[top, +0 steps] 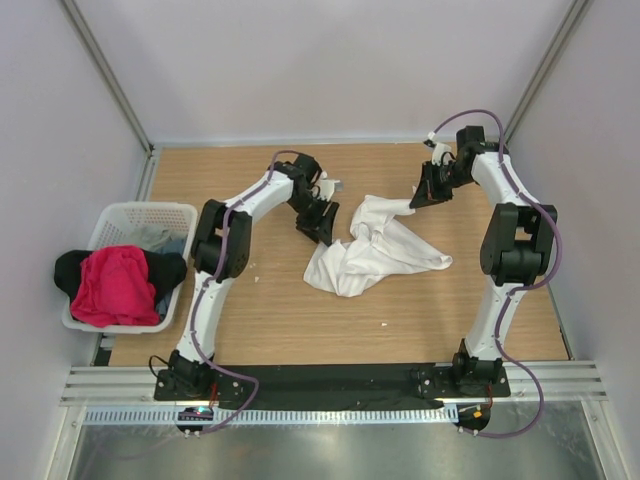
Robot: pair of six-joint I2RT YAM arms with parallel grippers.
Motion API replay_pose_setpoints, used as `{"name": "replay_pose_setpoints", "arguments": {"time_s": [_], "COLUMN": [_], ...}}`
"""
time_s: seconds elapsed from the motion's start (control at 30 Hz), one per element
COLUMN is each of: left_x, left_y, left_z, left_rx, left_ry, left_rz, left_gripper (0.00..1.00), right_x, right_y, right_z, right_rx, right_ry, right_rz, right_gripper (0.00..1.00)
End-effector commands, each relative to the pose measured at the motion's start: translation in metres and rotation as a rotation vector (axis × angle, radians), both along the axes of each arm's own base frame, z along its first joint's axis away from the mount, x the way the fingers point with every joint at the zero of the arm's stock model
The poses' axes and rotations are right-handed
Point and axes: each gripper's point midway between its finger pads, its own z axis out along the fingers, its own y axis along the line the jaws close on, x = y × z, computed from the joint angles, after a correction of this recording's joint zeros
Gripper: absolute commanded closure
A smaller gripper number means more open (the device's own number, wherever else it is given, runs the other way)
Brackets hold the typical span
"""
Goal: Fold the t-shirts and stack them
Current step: Flatten the tshirt out
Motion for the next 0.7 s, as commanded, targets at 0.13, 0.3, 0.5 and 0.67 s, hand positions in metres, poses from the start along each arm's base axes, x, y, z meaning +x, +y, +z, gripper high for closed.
{"name": "replay_pose_setpoints", "arguments": {"time_s": [0.13,0.3,0.5,0.67], "left_x": [-0.017,-0.005,0.046,0.085], "left_y": [-0.016,-0.013,0.02,0.058], "left_z": [-0.007,-0.002,0.069,0.16], "left_rx": [-0.034,-0.008,0.025,0.049], "left_ry": [0.074,0.014,-0.265,-0.574], "left_rz": [-0.019,-0.021,0.003,0.076], "left_gripper": [0.67,0.97,1.0,1.0], "right_x": [0.004,0.002,0.024,0.05], "right_y": [0.001,0.001,-0.008,-0.017], "right_z": [0.014,0.014,0.055,0.125], "right_rx": [-0.016,-0.015,-0.055,-0.079], "right_ry": [-0.056,-0.056,-0.19,-0.384], "right_rz": [0.006,0.005,-0.024,-0.061], "right_gripper": [0.98,0.98,0.98,0.98]}}
